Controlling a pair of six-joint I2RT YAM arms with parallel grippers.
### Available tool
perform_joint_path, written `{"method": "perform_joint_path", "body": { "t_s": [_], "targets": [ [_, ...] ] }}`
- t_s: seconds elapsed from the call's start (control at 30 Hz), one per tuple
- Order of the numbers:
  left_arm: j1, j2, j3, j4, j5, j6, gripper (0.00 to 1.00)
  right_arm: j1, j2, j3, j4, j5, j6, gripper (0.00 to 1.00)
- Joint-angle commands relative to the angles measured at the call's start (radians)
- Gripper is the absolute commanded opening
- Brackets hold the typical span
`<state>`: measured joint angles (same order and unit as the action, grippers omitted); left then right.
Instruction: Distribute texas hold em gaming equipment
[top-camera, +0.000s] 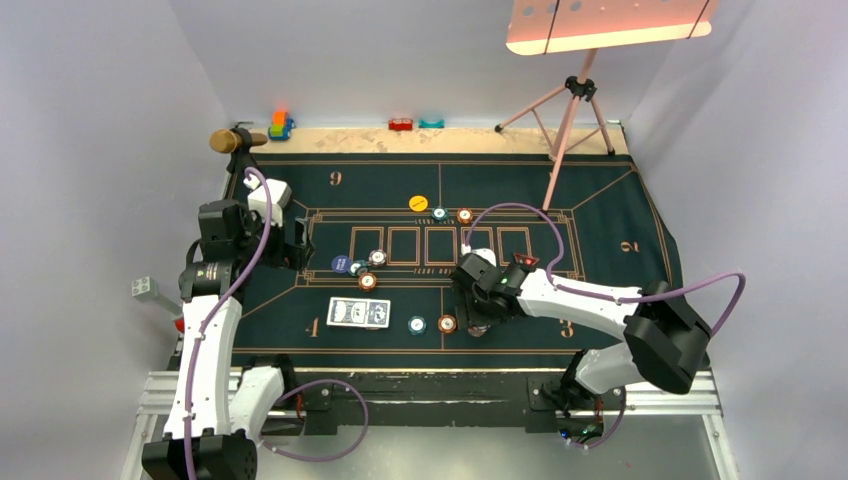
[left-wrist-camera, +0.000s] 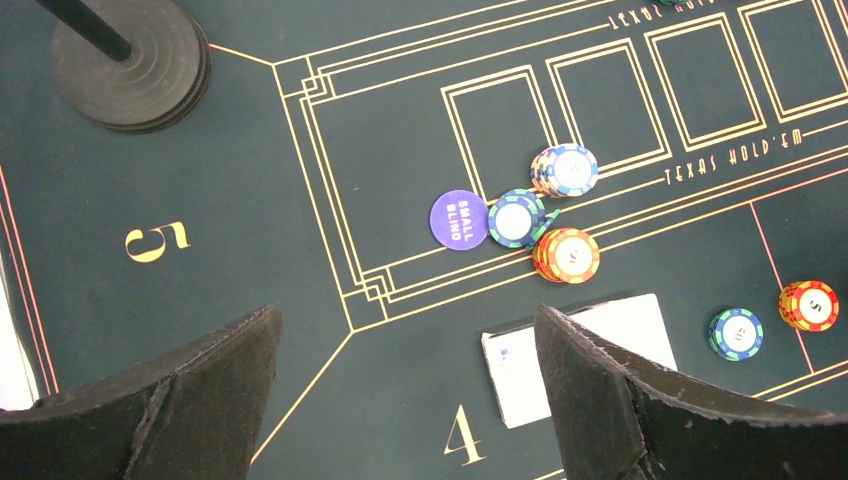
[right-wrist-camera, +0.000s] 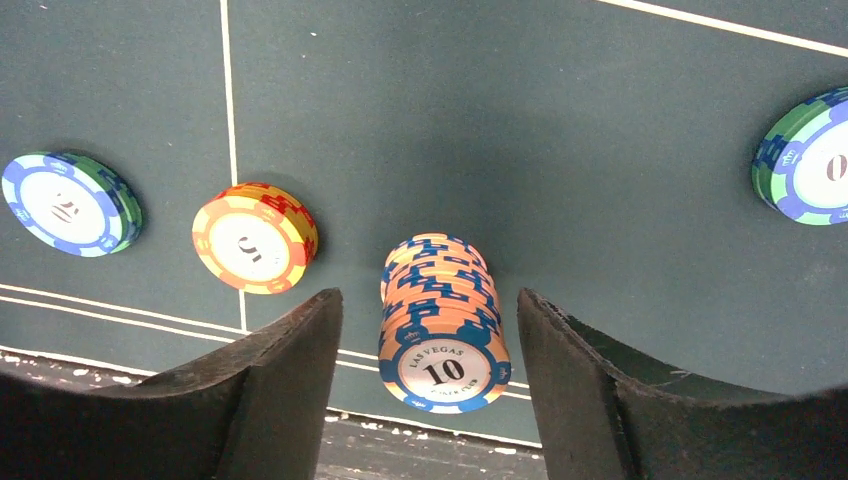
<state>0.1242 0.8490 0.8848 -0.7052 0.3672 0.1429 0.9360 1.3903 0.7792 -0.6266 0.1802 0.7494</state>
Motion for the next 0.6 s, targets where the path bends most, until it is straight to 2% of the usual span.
{"method": "perform_joint_path", "body": {
  "t_s": [0.0, 0.47, 0.57],
  "targets": [
    [0.01, -0.001, -0.006, 0.015, 0.012, 0.017, 1.0, 0.004, -0.01, -0.001, 0.021, 0.004, 0.027, 0.65],
    [0.01, -0.004, -0.006, 0.014, 0.012, 0.016, 1.0, 0.003, -0.013, 0.023, -0.026, 0.006, 0.022, 0.29],
    [0.01, -0.005, -0.005, 0.013, 0.011, 0.017, 1.0, 0.001, -0.022, 0.069, -0.071, 0.027, 0.01, 0.24]
  ]
}}
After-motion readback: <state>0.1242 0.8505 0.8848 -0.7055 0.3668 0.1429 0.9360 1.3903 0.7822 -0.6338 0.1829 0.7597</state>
